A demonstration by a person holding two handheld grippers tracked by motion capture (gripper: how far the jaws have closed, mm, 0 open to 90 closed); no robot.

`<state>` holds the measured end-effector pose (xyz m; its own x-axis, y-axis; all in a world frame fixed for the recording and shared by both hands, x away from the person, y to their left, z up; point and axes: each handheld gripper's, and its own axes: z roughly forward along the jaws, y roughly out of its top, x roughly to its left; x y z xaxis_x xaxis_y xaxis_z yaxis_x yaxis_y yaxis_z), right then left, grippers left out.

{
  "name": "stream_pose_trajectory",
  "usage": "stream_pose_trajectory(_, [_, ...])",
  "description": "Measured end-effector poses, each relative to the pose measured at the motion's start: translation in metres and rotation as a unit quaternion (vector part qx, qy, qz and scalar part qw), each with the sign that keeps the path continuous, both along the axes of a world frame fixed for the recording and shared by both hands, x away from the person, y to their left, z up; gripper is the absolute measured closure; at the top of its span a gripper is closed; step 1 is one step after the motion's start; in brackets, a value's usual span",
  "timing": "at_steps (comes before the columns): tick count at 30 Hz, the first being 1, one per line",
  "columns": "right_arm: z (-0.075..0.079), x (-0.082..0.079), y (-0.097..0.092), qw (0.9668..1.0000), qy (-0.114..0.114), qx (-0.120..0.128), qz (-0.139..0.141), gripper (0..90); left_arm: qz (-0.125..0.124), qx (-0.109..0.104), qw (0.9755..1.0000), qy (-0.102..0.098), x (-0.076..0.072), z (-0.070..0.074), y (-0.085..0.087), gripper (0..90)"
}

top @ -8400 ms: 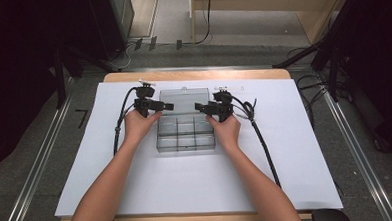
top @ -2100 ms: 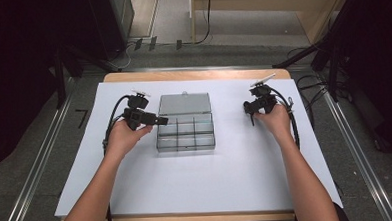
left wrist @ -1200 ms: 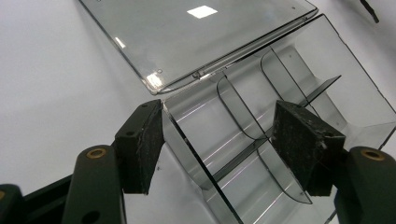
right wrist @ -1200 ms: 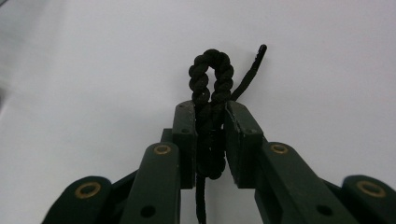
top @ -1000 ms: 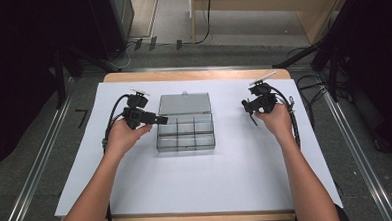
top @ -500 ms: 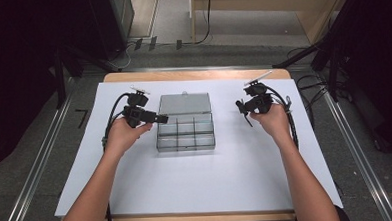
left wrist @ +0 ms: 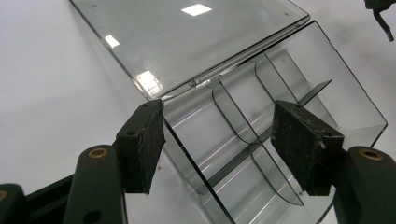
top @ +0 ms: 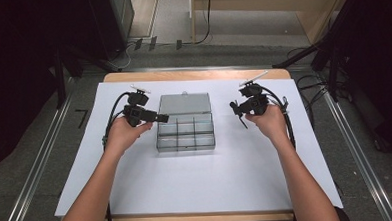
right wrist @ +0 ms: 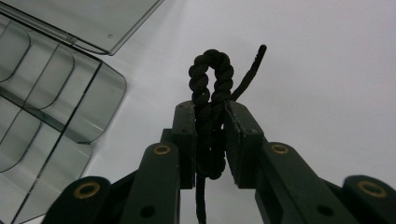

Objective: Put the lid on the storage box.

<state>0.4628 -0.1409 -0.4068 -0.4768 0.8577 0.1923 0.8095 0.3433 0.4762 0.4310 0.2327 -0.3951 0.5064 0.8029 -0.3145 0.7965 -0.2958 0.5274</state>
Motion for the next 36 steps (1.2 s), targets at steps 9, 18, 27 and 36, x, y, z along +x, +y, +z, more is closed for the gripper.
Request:
stream_pose_trajectory(9, [0.005, -0.005, 0.007, 0.9999, -0.001, 0.007, 0.013, 76.8, 0.001, -0.001, 1.0000, 0.002, 0.000, 0.001, 0.002, 36.2])
stream_pose_trajectory(18, [0.011, -0.011, 0.016, 0.9995, -0.006, 0.009, 0.029, 76.6, 0.004, -0.010, 0.9999, 0.005, 0.000, 0.002, 0.003, 36.4])
stream_pose_trajectory(27, [0.016, -0.016, 0.024, 0.9989, -0.011, 0.012, 0.043, 76.5, 0.007, -0.010, 0.9999, 0.003, 0.000, 0.003, 0.005, 36.6])
stream_pose_trajectory(36, [0.022, -0.023, 0.035, 0.9980, -0.018, 0.010, 0.060, 76.5, 0.011, -0.015, 0.9998, 0.000, -0.001, 0.005, 0.006, 37.0])
